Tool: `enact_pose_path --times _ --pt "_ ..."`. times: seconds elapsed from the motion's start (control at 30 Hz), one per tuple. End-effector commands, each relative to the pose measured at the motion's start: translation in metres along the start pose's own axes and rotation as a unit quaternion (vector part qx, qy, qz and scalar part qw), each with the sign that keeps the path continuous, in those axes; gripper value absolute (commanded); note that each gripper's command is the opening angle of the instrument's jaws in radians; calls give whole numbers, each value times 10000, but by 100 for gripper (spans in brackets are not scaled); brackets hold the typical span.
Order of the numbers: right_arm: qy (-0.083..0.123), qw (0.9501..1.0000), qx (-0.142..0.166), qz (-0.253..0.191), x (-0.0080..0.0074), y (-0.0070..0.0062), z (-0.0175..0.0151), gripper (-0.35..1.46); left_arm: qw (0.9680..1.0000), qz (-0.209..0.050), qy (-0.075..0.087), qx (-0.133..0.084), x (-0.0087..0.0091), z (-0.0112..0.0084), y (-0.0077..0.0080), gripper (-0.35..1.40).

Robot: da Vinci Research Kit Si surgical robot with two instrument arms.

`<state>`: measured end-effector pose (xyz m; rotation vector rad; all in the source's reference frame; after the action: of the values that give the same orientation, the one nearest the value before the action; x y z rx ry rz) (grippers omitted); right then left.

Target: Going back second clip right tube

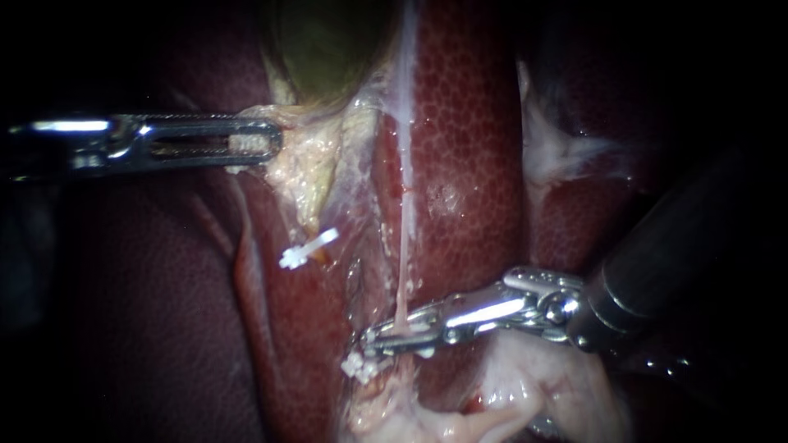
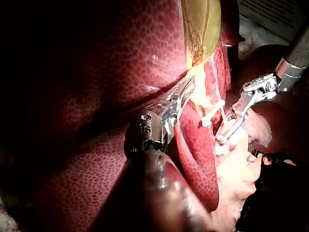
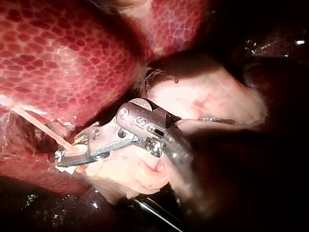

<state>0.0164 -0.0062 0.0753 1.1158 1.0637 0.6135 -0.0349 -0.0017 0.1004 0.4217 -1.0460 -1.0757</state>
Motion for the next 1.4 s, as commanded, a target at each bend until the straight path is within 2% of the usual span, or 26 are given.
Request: enact_pose_path --times 0.03,0.3,0.6,0.7,0.9,1.23,1.4 --pt "-1 10000 3 -1 0 0 0 -35 10000 1 -1 -3 0 0 0 -35" --pt "-12 9999 4 -151 -1 -1 0 -32 10000 0 4 10 0 -1 -1 -35" --pt "0 9988 -37 -492 5 0 2 39 10000 -1 4 10 0 -2 -3 -35" --pt "80 9982 -161 -567 10 0 3 51 10000 -2 4 9 0 -2 -3 -35" --pt "200 9961 -373 -770 17 1 -1 60 10000 -3 5 10 -1 -2 -3 -35" --pt "221 9917 -459 -1177 30 -2 -22 60 10000 -3 10 23 0 -4 -5 -35" --pt "226 9908 -473 -1246 32 -6 -32 60 10000 -3 11 24 0 -4 -5 -35"
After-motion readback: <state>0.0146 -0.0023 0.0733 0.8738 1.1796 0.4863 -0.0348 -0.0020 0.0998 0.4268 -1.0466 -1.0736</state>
